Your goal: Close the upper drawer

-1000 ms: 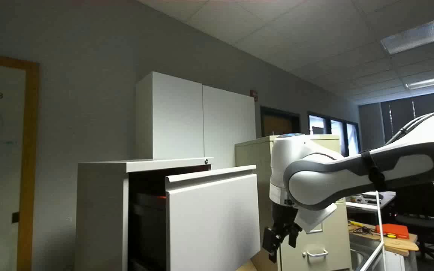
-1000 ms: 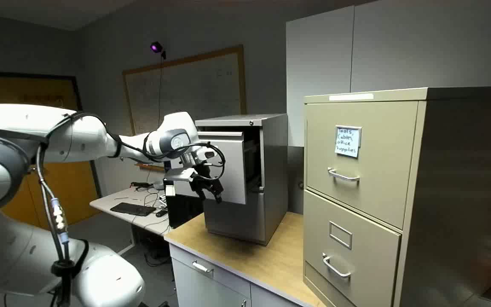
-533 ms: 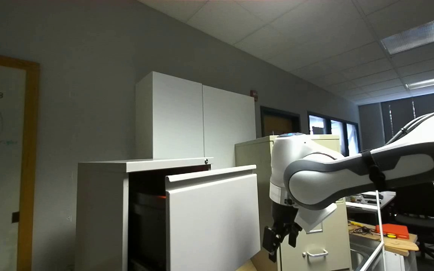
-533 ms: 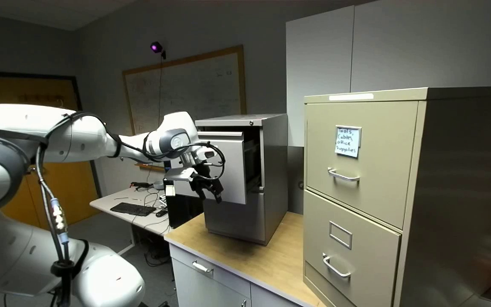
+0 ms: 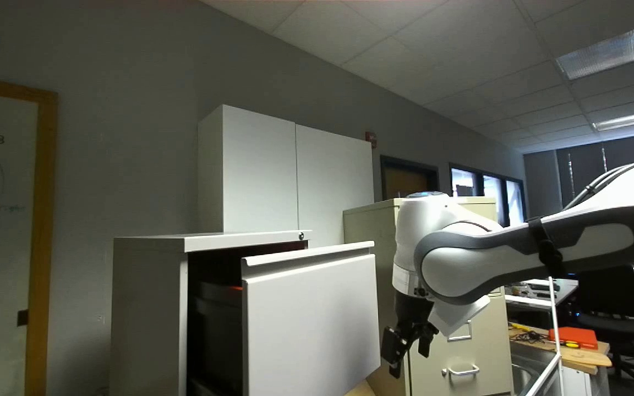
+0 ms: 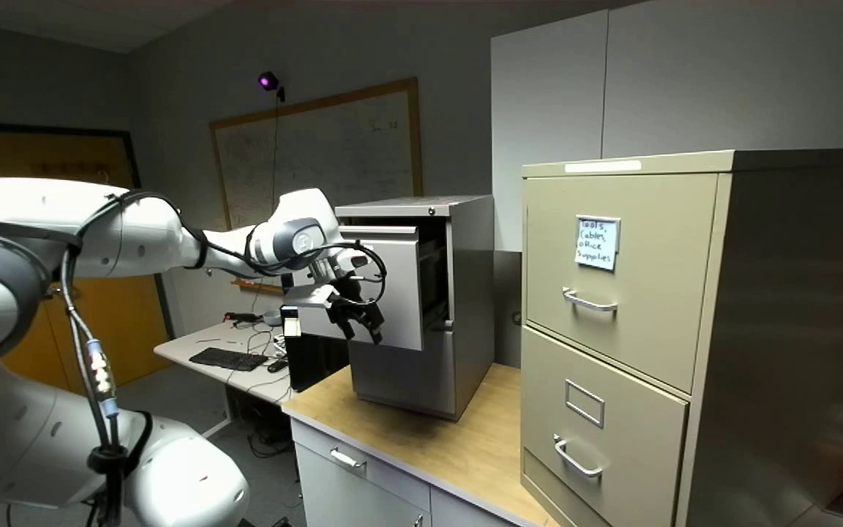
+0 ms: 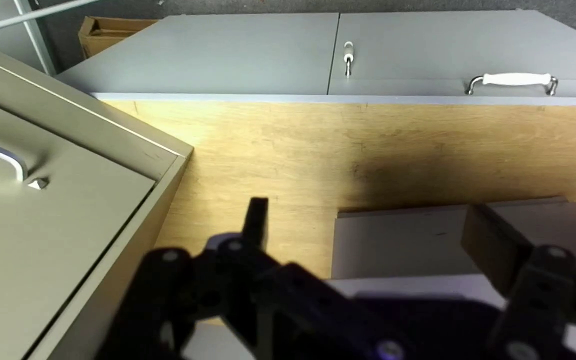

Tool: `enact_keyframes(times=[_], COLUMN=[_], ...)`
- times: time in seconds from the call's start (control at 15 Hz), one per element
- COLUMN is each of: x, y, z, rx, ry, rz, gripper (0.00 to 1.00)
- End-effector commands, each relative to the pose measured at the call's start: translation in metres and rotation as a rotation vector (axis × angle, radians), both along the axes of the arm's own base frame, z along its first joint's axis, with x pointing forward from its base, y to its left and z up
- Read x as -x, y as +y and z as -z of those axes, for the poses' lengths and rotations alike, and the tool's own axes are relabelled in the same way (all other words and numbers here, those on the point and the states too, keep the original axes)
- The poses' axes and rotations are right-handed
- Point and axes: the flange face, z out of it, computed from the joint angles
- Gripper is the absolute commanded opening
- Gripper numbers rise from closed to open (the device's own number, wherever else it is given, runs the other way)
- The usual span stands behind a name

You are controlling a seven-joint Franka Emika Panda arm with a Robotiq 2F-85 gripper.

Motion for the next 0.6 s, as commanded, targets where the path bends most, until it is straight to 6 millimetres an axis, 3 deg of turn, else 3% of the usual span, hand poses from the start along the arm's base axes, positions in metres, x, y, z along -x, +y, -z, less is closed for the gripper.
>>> enact_keyframes(times=[0.0,0.27,0.33,0.4,0.53], x=[-0.004,-0.005,-0.005,-0.004,-0.001], y=[0.011,0.024,0.027,0.030,0.035], z=[-0.029,-0.059,-0.066,-0.075,-0.092], rx=[0.007,0.008,0.010,0.019,0.017], ry=[-0.086,-0.197,-0.232,-0.278,-0.380], rz=[0.050,0.099,0.115,0.130,0.166], gripper=[1.00,1.00,0.75,0.74,0.59])
